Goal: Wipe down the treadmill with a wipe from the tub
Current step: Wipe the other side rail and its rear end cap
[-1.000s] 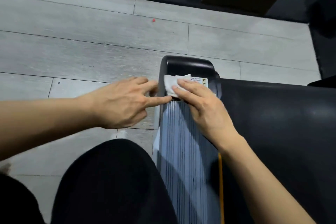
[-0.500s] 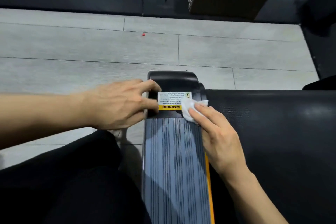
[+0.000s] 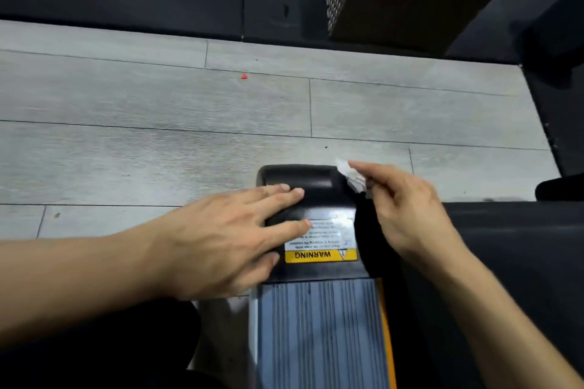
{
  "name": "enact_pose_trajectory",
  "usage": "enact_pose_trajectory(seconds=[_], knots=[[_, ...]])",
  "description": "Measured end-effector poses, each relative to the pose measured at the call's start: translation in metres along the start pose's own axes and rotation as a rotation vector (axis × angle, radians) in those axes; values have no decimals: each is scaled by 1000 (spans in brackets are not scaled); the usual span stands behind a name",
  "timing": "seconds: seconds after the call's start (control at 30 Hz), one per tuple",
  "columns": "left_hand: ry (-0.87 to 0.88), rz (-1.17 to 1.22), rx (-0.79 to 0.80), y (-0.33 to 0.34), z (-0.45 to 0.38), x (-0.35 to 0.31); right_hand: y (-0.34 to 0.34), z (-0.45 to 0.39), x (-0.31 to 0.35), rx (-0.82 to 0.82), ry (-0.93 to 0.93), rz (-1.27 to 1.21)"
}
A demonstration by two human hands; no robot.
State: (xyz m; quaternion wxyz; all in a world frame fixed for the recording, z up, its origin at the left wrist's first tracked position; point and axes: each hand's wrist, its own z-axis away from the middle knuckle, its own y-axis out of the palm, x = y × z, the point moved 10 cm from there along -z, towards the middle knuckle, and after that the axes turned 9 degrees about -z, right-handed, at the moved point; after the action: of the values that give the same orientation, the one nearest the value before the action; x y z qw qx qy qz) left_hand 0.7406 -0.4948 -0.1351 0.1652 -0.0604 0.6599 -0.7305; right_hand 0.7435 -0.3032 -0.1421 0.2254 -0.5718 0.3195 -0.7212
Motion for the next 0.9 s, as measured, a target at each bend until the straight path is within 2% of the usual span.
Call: enact_pose_trajectory(seconds=[0.1, 0.17, 0.27, 0.37, 0.43, 0.63, 0.7, 0.73, 0.8, 0.87, 0.9], knots=[[62, -14, -60, -3, 2, -4, 34, -6, 33, 331, -260, -14], [99, -7, -97, -3, 2, -13, 49, -6, 43, 493, -339, 56], [95, 28, -119, -1, 1, -19, 69, -31, 54, 625, -343, 189], [108, 35, -143, -2, 1, -18, 97, -67, 58, 714, -252, 212], [115, 49, -138, -1, 2, -16, 104, -83, 62, 671, -216, 173], [131, 104, -111, -3, -1, -9, 78, -94, 52, 363, -212, 11], [113, 261, -137, -11, -6, -2, 64, -97, 47, 253, -136, -105], [61, 413, -155, -16, -9, 6, 59, -97, 47, 212, -87, -206], [-180, 720, -272, -29, -10, 39, 51, -93, 49, 137, 2, -401], [-507, 827, -477, -42, -1, 83, 42, -87, 56, 65, 34, -455], [-633, 849, -514, -41, 1, 102, 39, -82, 63, 46, 18, -454]])
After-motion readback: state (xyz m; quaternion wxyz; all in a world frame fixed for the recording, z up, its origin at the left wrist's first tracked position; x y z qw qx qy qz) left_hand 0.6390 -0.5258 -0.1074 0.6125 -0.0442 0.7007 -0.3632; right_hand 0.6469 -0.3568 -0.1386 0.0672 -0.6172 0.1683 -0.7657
